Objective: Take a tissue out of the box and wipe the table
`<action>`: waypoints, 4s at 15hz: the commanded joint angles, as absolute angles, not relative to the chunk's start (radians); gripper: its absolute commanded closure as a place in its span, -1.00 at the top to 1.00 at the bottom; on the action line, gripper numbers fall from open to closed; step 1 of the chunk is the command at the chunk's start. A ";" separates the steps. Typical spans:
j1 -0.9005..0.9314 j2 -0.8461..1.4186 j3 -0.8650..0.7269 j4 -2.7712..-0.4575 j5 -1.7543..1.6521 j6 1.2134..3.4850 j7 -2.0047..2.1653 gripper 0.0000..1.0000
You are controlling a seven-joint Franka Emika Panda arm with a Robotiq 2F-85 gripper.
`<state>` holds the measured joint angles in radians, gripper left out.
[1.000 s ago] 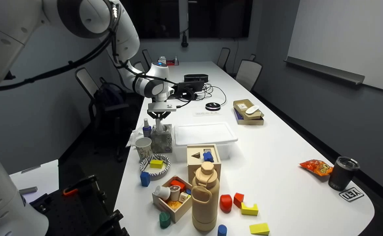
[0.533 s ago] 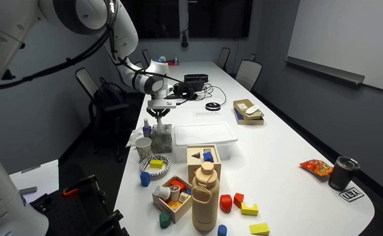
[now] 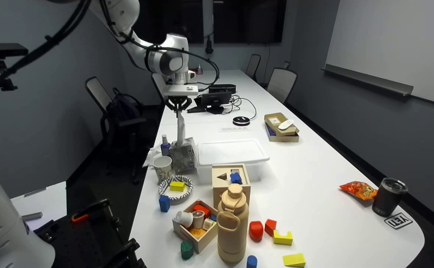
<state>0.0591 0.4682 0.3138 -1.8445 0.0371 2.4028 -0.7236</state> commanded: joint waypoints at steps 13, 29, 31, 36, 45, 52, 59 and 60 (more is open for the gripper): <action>0.015 -0.068 0.089 -2.105 0.162 1.878 -0.816 -0.99; 0.057 0.037 0.041 -2.777 0.142 2.678 -0.810 -0.99; 0.056 0.104 0.054 -2.794 0.147 2.793 -0.798 -0.99; 0.018 0.296 0.089 -2.782 0.069 2.957 -0.733 -0.99; 0.145 0.642 -0.218 -2.641 -0.288 3.163 -0.544 -0.99; 0.069 0.698 -0.086 -2.545 -0.281 3.094 -0.426 -0.99; -0.059 0.694 0.109 -2.522 -0.262 3.008 -0.388 -0.99; -0.066 0.695 0.114 -2.523 -0.263 3.006 -0.390 -0.99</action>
<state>-0.0200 0.7038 0.0755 -2.5281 -0.2663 3.0453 -0.4006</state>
